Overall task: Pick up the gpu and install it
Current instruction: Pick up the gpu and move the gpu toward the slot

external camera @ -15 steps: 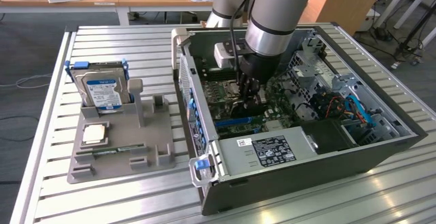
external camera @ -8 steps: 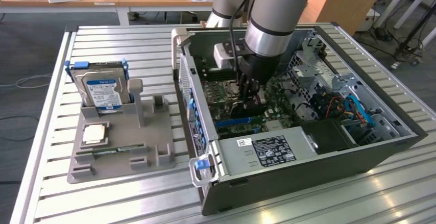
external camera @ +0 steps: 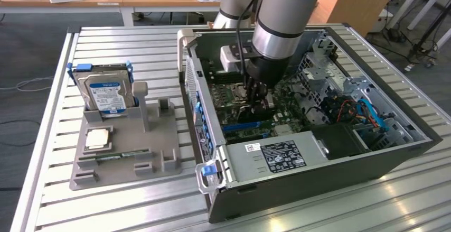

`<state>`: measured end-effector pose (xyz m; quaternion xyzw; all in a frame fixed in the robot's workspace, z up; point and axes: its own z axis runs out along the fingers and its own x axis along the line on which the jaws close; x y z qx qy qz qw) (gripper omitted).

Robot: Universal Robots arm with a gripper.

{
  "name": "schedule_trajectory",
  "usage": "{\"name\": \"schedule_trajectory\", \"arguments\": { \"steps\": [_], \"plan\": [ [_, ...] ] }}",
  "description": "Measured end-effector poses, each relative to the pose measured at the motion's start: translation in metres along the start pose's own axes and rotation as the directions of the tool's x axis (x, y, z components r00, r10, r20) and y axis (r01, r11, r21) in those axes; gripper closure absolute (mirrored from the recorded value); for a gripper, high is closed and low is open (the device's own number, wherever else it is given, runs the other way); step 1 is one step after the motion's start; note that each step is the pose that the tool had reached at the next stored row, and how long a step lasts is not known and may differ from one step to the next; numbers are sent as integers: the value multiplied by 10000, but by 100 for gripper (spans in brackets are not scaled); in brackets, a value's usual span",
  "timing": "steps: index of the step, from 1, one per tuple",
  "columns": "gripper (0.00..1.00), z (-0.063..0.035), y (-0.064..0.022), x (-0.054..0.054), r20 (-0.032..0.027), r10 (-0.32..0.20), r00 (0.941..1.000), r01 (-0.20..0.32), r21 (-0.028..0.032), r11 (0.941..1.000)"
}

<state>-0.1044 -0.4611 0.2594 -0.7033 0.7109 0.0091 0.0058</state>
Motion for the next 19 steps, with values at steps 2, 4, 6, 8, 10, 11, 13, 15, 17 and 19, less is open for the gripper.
{"name": "schedule_trajectory", "arguments": {
  "steps": [2,4,6,8,10,11,13,15,17,19],
  "plan": [
    [73,2,8,0,0,-9,10000,9,44,10000],
    [73,2,10,0,1,-10,10000,10,49,10000],
    [73,3,15,0,1,-11,10000,11,54,10000],
    [73,3,16,0,1,-14,10000,14,57,10000],
    [73,3,18,0,1,-14,10000,14,60,10000],
    [73,3,19,0,1,-15,10000,15,65,10000],
    [73,3,20,1,1,-19,10000,19,75,10000],
    [73,4,24,1,1,-27,10000,27,84,10000],
    [73,3,24,0,1,-28,10000,28,84,10000],
    [73,3,24,1,2,-37,10000,37,84,10000]
  ]
}}
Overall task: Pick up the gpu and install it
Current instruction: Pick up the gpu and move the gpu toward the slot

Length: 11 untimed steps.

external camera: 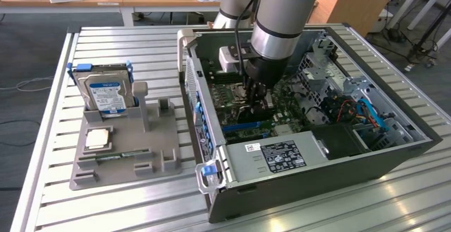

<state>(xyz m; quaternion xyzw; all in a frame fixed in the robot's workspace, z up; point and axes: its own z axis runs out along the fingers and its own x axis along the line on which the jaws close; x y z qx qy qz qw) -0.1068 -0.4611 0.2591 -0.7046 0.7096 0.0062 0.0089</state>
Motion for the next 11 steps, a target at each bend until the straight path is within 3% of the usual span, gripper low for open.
{"name": "schedule_trajectory", "arguments": {
  "steps": [11],
  "plan": [
    [73,0,0,0,1,-41,10000,41,16,10000]
  ]
}}
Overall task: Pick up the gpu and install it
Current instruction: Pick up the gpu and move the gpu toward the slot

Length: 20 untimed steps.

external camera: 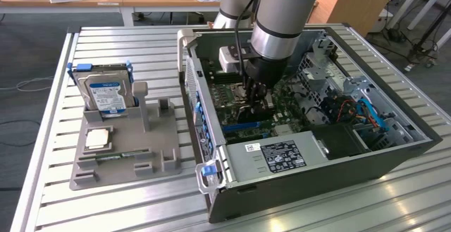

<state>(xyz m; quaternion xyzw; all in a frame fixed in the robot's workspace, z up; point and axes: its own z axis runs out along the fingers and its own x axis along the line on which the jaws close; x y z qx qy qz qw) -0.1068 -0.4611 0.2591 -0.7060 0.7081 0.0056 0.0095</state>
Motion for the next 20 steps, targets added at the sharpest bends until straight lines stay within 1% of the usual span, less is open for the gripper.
{"name": "schedule_trajectory", "arguments": {
  "steps": [6,11,20],
  "plan": [
    [73,0,1,0,0,-10,10000,10,51,10000],
    [73,-1,4,0,0,-14,10000,14,78,10000],
    [73,0,13,0,1,-15,10000,15,80,10000]
  ]
}}
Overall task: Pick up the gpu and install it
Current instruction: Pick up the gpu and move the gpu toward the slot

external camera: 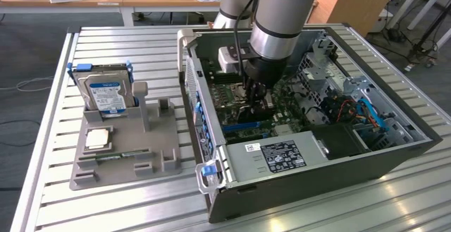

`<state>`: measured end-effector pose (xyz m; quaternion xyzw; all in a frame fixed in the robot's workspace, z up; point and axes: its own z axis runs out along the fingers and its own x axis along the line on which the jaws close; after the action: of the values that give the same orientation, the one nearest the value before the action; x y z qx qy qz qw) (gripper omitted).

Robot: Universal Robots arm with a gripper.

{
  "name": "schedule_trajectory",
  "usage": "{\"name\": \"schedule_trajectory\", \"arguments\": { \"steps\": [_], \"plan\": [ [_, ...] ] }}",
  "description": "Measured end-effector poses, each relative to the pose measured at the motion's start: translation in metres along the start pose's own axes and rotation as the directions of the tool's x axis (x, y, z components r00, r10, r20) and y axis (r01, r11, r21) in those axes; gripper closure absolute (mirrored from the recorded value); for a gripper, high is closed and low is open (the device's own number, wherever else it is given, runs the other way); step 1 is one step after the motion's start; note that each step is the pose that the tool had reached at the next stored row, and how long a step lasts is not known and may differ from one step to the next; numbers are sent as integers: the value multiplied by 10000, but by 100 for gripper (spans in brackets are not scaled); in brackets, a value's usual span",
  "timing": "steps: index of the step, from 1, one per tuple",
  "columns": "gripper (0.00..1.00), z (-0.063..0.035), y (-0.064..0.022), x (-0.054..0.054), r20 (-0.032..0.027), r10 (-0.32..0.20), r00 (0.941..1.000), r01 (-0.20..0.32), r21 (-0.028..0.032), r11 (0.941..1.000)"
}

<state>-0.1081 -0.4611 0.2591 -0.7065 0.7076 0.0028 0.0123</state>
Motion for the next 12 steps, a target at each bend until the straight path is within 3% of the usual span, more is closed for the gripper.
{"name": "schedule_trajectory", "arguments": {
  "steps": [12],
  "plan": [
    [73,12,13,1,-2,0,10000,0,44,10000]
  ]
}}
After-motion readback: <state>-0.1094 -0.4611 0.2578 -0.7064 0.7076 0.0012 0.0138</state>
